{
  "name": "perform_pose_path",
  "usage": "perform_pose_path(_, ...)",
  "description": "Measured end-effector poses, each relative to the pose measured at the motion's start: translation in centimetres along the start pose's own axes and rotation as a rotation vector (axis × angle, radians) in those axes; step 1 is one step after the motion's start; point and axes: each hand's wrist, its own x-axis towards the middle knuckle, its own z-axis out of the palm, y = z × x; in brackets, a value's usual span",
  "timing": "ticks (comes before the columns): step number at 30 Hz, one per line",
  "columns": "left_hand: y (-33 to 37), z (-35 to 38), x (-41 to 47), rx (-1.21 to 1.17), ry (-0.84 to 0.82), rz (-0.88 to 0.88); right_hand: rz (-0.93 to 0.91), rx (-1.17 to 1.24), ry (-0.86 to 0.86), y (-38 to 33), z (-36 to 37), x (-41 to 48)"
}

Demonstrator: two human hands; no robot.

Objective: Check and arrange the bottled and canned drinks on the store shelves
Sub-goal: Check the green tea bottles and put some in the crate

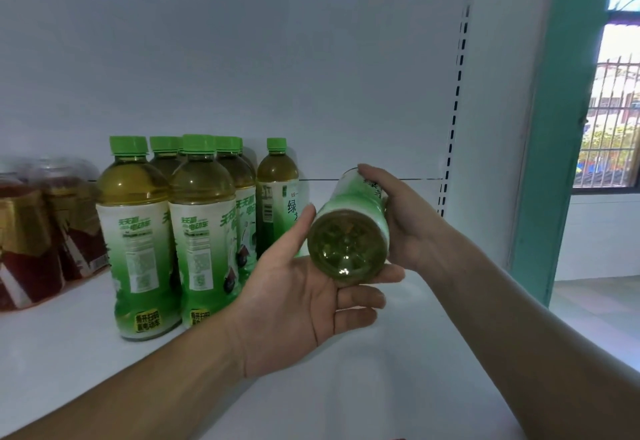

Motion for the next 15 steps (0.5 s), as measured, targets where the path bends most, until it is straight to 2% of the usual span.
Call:
perform_pose_path(3, -0.4, -0.2, 0.4, 0.307, 0.227, 0.02, -0.151, 0.059, 0.016, -0.7, 0.1, -0.5)
perform_pose_path(6, -1.0, -0.6, 0.6, 0.665, 0.429, 0.091, -0.41, -0.088, 0.022, -0.9, 0.7, -1.1)
perform_pose_path(9, -1.1, -1.6, 0.9, 0.826, 0.484, 0.191, -0.708, -0.367, 0.017, -0.3, 1.5, -1.9)
perform_pose_path(15, -1.0, -3.9, 1.5, 0.986, 0.546, 0.369, -1.272, -0.908, -0.202, 1.5, 2.8, -2.5)
